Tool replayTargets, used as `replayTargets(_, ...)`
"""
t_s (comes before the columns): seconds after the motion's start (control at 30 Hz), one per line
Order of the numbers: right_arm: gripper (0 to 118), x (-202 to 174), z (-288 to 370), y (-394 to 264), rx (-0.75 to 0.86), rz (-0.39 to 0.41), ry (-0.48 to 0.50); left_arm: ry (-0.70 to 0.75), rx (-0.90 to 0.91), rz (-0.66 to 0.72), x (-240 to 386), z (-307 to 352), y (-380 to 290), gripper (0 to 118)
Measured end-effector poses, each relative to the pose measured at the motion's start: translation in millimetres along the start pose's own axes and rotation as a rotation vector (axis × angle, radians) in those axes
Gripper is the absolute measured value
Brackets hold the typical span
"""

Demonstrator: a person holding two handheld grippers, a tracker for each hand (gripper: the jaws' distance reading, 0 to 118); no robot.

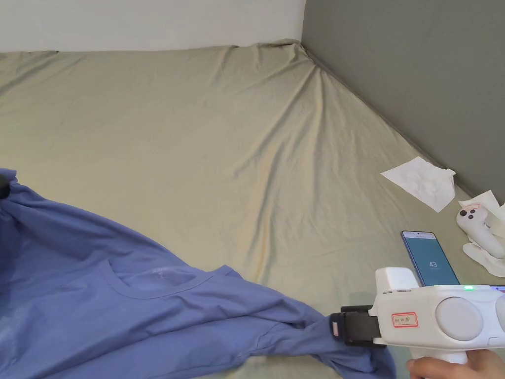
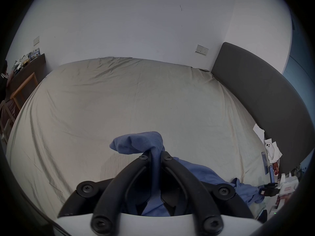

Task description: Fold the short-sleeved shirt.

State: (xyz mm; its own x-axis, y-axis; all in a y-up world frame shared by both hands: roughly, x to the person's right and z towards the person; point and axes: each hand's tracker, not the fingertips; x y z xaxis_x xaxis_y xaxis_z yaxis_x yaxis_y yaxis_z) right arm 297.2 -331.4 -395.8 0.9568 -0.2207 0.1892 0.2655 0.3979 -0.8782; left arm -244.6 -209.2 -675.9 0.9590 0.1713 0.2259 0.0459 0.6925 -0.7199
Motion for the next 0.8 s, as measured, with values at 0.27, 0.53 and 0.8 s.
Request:
replayTargets(0.27,4,5,16,-3,0.060,-0.073,0.092,-0.006,0.016,0.005,2,16,2,8)
replayTargets(0.53,4,-16,113,21,0.256,0.067,0.115,-0.017,0.105,0.013,0,85,24,8)
replayTargets(0.8,4,-47,221,26,0.497,0.297,-0.052,0.022,0.297,0.009,-12,220,52,8)
